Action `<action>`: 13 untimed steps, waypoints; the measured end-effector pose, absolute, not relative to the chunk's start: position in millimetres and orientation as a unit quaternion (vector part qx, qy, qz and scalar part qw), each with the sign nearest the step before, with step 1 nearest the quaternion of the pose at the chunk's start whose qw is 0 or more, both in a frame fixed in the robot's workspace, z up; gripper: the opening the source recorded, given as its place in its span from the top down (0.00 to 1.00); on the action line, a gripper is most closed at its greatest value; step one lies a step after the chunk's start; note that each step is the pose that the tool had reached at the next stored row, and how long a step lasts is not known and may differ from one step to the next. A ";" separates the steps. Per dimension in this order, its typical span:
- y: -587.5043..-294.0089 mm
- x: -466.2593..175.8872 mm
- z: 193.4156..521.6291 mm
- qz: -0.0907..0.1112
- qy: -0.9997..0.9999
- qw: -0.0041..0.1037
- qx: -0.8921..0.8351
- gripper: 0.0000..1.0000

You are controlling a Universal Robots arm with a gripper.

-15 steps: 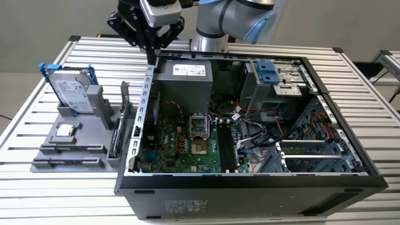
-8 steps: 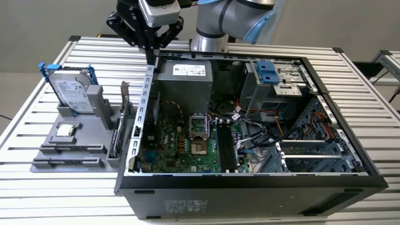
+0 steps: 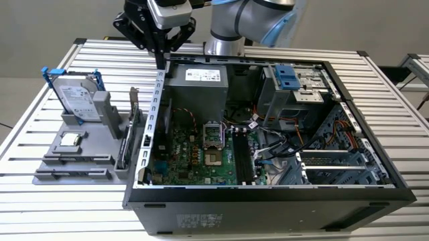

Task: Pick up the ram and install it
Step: 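Reach for the ram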

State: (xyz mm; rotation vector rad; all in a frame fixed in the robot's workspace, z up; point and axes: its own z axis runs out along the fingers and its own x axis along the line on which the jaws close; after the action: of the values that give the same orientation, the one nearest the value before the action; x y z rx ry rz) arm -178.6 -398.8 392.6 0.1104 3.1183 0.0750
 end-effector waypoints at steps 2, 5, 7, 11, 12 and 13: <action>-398.8 -179.0 392.6 0.024 0.999 0.010 0.035 1.00; -398.8 -179.5 392.6 0.024 0.999 0.010 0.035 1.00; -398.8 -179.9 392.6 0.024 0.999 0.010 0.035 1.00; -398.8 -181.0 392.6 0.024 0.999 0.010 0.035 1.00; -398.8 -181.3 392.6 0.024 0.999 0.010 0.035 1.00; -398.8 -181.6 392.6 0.024 0.999 0.010 0.035 1.00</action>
State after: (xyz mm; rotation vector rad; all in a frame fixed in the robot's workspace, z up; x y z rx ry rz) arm -181.6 -398.8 392.6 0.1105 3.1183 0.0750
